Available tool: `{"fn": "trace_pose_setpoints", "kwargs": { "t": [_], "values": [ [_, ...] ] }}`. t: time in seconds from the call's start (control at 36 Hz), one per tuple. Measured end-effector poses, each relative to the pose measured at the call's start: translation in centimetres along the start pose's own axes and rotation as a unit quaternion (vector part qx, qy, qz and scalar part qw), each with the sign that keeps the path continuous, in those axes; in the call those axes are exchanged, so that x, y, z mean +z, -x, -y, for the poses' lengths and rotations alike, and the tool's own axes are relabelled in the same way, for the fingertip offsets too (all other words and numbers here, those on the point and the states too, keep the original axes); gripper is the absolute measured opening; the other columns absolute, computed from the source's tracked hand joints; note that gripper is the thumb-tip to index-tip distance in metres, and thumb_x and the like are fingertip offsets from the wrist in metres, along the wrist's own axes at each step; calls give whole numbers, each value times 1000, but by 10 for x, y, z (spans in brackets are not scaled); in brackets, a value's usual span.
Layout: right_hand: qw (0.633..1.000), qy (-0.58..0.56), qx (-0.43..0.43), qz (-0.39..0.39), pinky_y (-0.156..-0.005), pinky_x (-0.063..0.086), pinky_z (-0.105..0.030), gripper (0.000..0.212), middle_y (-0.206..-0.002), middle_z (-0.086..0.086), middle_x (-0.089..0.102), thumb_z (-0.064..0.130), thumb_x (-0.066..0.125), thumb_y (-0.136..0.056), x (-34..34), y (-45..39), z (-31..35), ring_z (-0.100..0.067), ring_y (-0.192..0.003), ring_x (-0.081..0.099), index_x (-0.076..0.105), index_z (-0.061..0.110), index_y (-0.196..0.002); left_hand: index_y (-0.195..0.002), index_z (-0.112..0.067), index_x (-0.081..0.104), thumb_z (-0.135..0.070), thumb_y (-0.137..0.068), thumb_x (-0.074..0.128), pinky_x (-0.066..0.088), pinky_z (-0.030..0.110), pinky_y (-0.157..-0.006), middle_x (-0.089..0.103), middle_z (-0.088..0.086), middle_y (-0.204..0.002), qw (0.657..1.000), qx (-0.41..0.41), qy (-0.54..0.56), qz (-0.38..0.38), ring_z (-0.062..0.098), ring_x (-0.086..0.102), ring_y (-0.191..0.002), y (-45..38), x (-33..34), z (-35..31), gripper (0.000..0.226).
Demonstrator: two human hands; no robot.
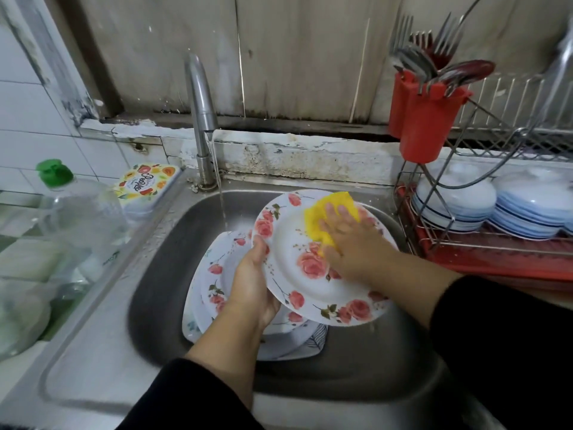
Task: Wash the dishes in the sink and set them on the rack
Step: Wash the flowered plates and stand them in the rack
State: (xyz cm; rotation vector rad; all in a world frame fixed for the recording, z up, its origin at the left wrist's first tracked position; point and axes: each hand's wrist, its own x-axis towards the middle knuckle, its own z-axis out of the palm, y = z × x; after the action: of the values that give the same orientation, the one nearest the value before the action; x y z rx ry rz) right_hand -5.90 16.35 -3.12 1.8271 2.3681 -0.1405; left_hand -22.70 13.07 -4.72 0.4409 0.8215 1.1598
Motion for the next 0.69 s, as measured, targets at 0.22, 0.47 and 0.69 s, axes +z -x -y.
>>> {"fn": "trace_pose_setpoints", "kwargs": {
  "t": [0.22, 0.47, 0.69],
  "values": [
    [933, -336, -91, 95, -83, 40, -28, 40, -112, 31, 59, 39, 35, -90, -1, 37, 26, -27, -112, 55, 70, 28, -103, -102, -10, 65, -42, -100, 34, 51, 45, -75, 74, 15, -90, 999, 11, 36, -37, 34, 67, -88, -4, -3, -3, 44],
    [999, 0, -40, -9, -116, -4, -35, 55, -160, -1, -1, 37, 26, -101, -9, 5, -12, -15, -147, -2, 15, 20, -152, -100, -15, 65, -41, -100, 34, 52, 41, -72, 75, 8, -85, 1000, 11, -14, -14, 26, 70, -80, -6, -2, -3, 40],
    [955, -230, -149, 116, -112, 14, -21, 58, -155, 14, 13, 47, 27, -92, 0, 32, 18, -6, -143, 15, 20, 32, -148, -97, -10, 67, -44, -99, 33, 51, 43, -74, 74, 15, -88, 1000, 6, 10, -21, 29, 71, -76, -7, -4, -6, 48]
  ]
}}
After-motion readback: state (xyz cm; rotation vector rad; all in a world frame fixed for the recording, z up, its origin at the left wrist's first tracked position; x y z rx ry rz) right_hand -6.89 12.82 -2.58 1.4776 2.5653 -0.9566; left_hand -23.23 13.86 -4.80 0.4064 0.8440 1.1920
